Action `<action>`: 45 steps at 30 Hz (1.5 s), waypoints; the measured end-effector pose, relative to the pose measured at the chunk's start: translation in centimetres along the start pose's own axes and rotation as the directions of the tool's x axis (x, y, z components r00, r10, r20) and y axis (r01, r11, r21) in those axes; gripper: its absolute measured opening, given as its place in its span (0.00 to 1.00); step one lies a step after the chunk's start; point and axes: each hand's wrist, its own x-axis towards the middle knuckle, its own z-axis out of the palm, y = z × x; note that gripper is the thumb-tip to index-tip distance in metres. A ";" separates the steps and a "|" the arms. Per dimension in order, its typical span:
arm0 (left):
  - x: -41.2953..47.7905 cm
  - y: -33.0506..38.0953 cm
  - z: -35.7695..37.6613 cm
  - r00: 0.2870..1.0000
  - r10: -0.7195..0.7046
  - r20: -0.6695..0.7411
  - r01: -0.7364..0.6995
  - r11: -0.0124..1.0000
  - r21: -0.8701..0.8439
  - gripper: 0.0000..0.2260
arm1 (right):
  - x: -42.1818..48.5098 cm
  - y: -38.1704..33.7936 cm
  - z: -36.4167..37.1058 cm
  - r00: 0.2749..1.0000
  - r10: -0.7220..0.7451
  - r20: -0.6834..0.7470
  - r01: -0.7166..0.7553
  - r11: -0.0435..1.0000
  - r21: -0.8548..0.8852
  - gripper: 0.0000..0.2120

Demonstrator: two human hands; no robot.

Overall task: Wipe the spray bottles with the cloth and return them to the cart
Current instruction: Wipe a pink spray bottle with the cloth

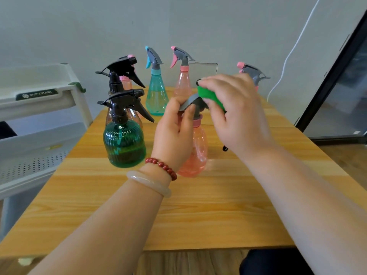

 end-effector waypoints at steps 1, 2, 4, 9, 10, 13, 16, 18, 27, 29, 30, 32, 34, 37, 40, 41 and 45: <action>0.0 0.0 0.0 1.000 -0.002 0.004 0.002 1.000 0.000 0.04 | 0.0 0.3 -0.1 1.000 0.024 -0.017 -0.024 1.000 -0.013 0.12; 0.1 -0.1 0.1 1.000 -0.007 0.004 0.007 1.000 0.004 0.04 | 0.1 0.6 -0.2 0.997 0.072 -0.042 -0.072 0.997 -0.019 0.12; 0.1 -0.2 0.1 1.000 -0.007 -0.001 0.007 1.000 0.003 0.03 | 0.2 0.6 -0.2 0.983 0.168 -0.070 -0.168 0.986 0.004 0.12; -0.1 0.3 -0.1 1.000 0.012 0.001 -0.012 1.000 -0.014 0.04 | -0.2 -0.6 -0.2 0.997 -0.034 0.071 0.032 0.999 0.022 0.12; 0.0 0.2 0.0 1.000 0.006 0.007 -0.006 1.000 -0.009 0.03 | 0.0 -0.3 -0.3 0.997 -0.019 0.081 0.019 1.000 0.002 0.12; 0.2 -0.2 0.1 1.000 -0.006 0.008 0.007 1.000 -0.015 0.02 | 0.6 0.1 -0.4 0.992 0.116 0.052 -0.114 0.993 -0.034 0.12; 0.1 -0.5 0.1 1.000 -0.006 -0.012 0.006 1.000 -0.016 0.03 | 0.4 -1.2 -0.1 0.992 -0.005 0.123 0.004 1.000 0.009 0.12; 0.1 -0.6 0.1 1.000 -0.008 -0.008 0.008 1.000 -0.013 0.04 | 0.5 -1.1 -0.3 0.985 -0.055 0.165 0.053 0.998 0.020 0.12; 0.1 -1.3 0.2 0.999 -0.042 0.034 0.043 0.998 -0.047 0.05 | 0.7 -0.1 -0.8 0.977 -0.030 0.212 0.018 0.998 0.056 0.12; -0.1 -1.7 0.3 0.999 -0.026 0.042 0.028 0.999 -0.039 0.08 | 1.3 0.6 -1.2 0.977 0.027 0.211 -0.032 0.999 0.019 0.12; -0.2 -1.8 0.4 0.999 -0.018 0.035 0.019 0.999 -0.037 0.09 | 1.5 0.8 -1.3 0.980 0.080 0.184 -0.083 0.997 0.008 0.12; -0.5 -2.0 0.6 1.000 -0.002 0.017 0.002 0.999 -0.034 0.13 | 1.4 0.5 -1.1 0.980 0.122 0.156 -0.127 0.992 0.018 0.13; -0.6 -2.0 0.6 1.000 0.002 -0.001 -0.002 0.999 -0.040 0.13 | 0.9 -0.3 -0.6 0.979 0.031 0.202 -0.049 0.995 0.083 0.13; -0.7 -1.8 0.5 0.999 -0.032 -0.014 0.032 0.998 -0.061 0.11 | 0.7 0.2 -1.0 0.956 -0.089 0.280 0.054 0.990 0.133 0.15; -0.7 -1.3 0.4 0.997 -0.083 -0.001 0.083 0.993 -0.079 0.08 | 1.5 1.4 -1.7 0.973 0.020 0.228 -0.040 0.996 0.083 0.14; -0.7 -1.3 0.4 0.997 -0.080 -0.004 0.079 0.993 -0.085 0.09 | 1.6 1.2 -1.7 0.974 0.042 0.225 -0.062 0.995 0.084 0.14; -0.8 -1.6 0.3 0.998 -0.051 -0.028 0.048 0.995 -0.092 0.07 | 0.7 -0.9 -1.3 0.905 -0.178 0.387 0.105 0.973 0.204 0.16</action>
